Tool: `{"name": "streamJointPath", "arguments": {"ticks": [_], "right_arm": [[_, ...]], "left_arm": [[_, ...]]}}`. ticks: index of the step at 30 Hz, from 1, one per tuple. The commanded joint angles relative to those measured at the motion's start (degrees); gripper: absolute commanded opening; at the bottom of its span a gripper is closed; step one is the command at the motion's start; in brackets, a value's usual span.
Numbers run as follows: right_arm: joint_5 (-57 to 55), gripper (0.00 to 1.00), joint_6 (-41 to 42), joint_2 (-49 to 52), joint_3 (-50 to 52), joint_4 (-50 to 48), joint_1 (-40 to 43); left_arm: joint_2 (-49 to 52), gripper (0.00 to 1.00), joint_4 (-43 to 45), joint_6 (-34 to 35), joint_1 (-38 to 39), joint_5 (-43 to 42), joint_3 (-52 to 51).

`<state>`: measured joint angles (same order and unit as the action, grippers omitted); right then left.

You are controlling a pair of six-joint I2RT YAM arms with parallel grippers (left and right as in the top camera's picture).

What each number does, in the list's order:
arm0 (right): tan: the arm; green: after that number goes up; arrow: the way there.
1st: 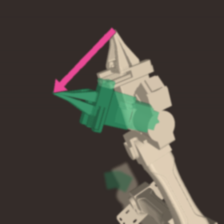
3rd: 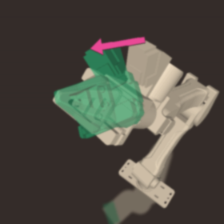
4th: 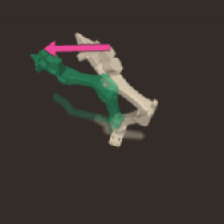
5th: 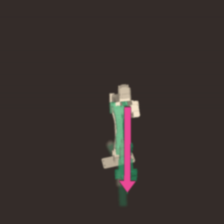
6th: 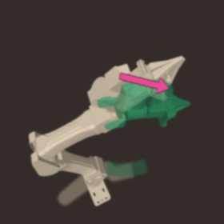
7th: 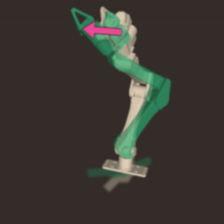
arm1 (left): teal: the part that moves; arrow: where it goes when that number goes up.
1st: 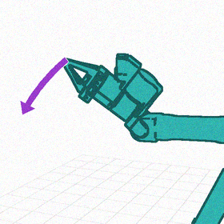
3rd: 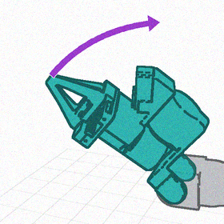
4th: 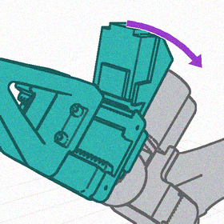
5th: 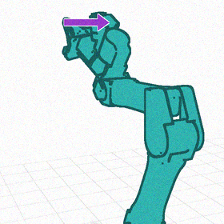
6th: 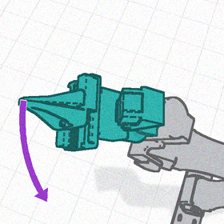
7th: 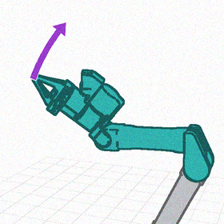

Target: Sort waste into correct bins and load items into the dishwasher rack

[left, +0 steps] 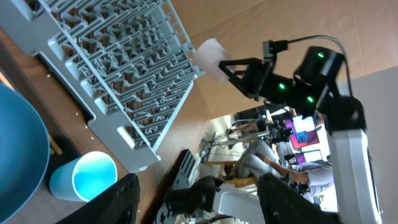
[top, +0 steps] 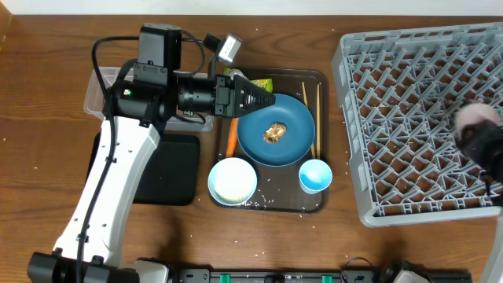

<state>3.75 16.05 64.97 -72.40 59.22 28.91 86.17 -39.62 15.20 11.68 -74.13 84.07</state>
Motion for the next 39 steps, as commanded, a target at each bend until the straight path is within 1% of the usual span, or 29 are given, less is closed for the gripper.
{"name": "streamJointPath", "arguments": {"ticks": [1,3,8,12,17,18,20,21,24,25,27,29,32,33,35,39], "right_arm": [[-0.52,0.40,4.20,4.20,-1.05,0.22,4.31],[1.27,0.41,4.35,7.34,-1.05,1.05,6.34],[1.62,0.42,4.76,13.38,-1.05,1.42,10.67],[4.07,0.41,4.76,17.05,-1.05,1.42,13.77],[7.67,0.42,4.94,20.87,-1.05,-0.55,14.93],[8.46,0.44,4.94,21.46,-1.05,-0.83,14.95],[9.35,0.52,4.94,22.25,-1.05,-0.87,14.95],[9.99,0.62,4.94,22.32,-1.05,-0.42,14.95],[10.16,0.70,4.94,21.53,-1.44,0.15,14.95],[10.40,0.70,4.94,20.98,-1.95,0.68,14.95],[11.50,0.73,4.94,19.39,-3.21,1.79,14.95],[15.06,0.73,4.44,17.33,-4.59,2.03,14.95],[25.35,0.74,0.94,13.66,-5.90,0.55,14.34],[26.88,0.75,0.72,12.31,-6.21,0.15,13.86],[27.93,0.78,0.02,9.92,-6.47,-0.66,12.63],[28.74,0.80,-2.29,6.36,-6.47,-1.29,9.77]], "left_arm": [[-0.24,0.62,-0.66,0.09,-0.15,0.22,0.26],[-0.24,0.62,-0.66,0.09,-0.15,0.24,0.26],[-0.24,0.62,-1.01,0.09,-0.13,0.24,0.26],[-0.24,0.62,-1.29,0.09,-0.13,0.24,0.26],[-0.24,0.62,-1.27,-0.15,-0.13,0.26,0.26],[-0.24,0.62,-1.27,-0.15,-0.13,0.33,0.26],[-0.24,0.62,-1.29,-0.13,-0.09,0.35,0.26],[-0.24,0.62,-1.42,-0.15,0.04,0.39,0.26],[-0.26,0.62,-2.01,-0.31,0.79,2.64,0.26],[-0.37,0.62,-2.67,-1.03,1.22,4.48,0.26],[-0.70,0.62,-5.20,-3.26,2.54,11.37,0.26],[-0.96,0.62,-8.35,-4.98,4.61,22.12,0.26],[-0.85,0.63,-12.50,-6.69,9.11,39.67,0.22],[-0.76,0.64,-13.33,-6.71,10.75,44.98,0.07],[-0.50,0.66,-13.97,-6.69,14.43,53.00,-0.70],[0.42,0.66,-12.79,-6.62,20.46,57.53,-2.84]]}}
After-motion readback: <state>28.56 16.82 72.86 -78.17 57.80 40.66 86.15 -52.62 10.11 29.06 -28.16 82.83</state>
